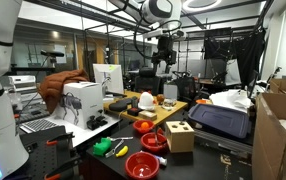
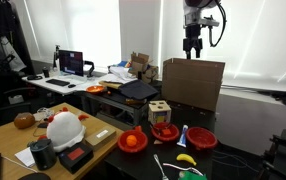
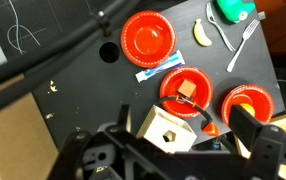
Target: Pick up the banana plush toy and put it on the table
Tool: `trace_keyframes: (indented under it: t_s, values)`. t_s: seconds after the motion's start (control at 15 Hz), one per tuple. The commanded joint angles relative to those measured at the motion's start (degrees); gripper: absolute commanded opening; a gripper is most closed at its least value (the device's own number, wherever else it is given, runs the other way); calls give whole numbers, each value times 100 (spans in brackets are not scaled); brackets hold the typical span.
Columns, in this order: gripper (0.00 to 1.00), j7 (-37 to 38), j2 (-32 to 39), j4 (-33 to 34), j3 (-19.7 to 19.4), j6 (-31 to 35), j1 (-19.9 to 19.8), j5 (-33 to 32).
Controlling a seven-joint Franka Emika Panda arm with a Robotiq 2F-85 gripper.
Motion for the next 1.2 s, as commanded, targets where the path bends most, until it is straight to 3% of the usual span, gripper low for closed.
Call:
trace_keyframes:
  t_s: [0.0,0.6,1.13]
  values:
    - [100,-286,-197,60,51,-210,-174,272]
    - [100,-846,-381,-75,56,-228,-239,430]
    - [100,-708,-198,28,33,-97,-192,315]
